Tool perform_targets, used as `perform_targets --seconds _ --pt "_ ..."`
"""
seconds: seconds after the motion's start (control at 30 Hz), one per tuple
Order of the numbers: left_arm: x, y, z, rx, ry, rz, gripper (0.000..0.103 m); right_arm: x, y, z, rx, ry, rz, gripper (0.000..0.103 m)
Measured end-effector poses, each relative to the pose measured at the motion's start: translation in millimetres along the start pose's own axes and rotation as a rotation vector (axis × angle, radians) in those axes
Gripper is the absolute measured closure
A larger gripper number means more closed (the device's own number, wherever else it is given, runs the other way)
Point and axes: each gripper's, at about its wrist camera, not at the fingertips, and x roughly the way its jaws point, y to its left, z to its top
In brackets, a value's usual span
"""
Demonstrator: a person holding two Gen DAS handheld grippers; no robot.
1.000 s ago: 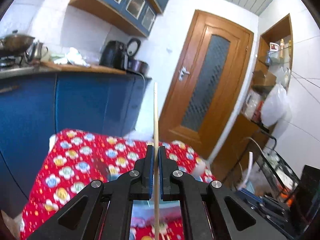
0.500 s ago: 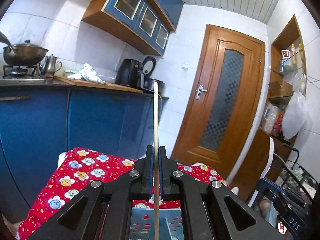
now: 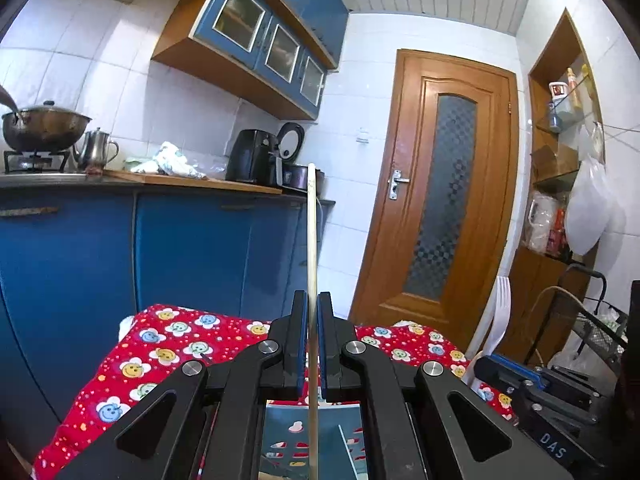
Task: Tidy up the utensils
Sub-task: 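Lift the chopstick and white fork upright over the blue caddy, then open both tools to drop the chopstick and fork into the caddy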
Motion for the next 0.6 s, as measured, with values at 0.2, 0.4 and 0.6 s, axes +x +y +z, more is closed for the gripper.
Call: perform_targets --seconds 0.2,0.4,0.6 --pt "-0.5 0.4 0.5 -0.001 0.010 -0.010 0.093 5.8 -1.9 -2.7 0.014 0.027 0.011 0.094" --pt "-2.2 -4.6 0.0 0.005 0.017 -0.030 0.078 5.6 -2.2 -3.9 0.029 0.026 0.025 0.080" --pt "-6.4 -6.6 2.9 0.002 0.013 -0.039 0.074 0.3 -3.2 -2.5 0.046 0.000 0.028 0.067"
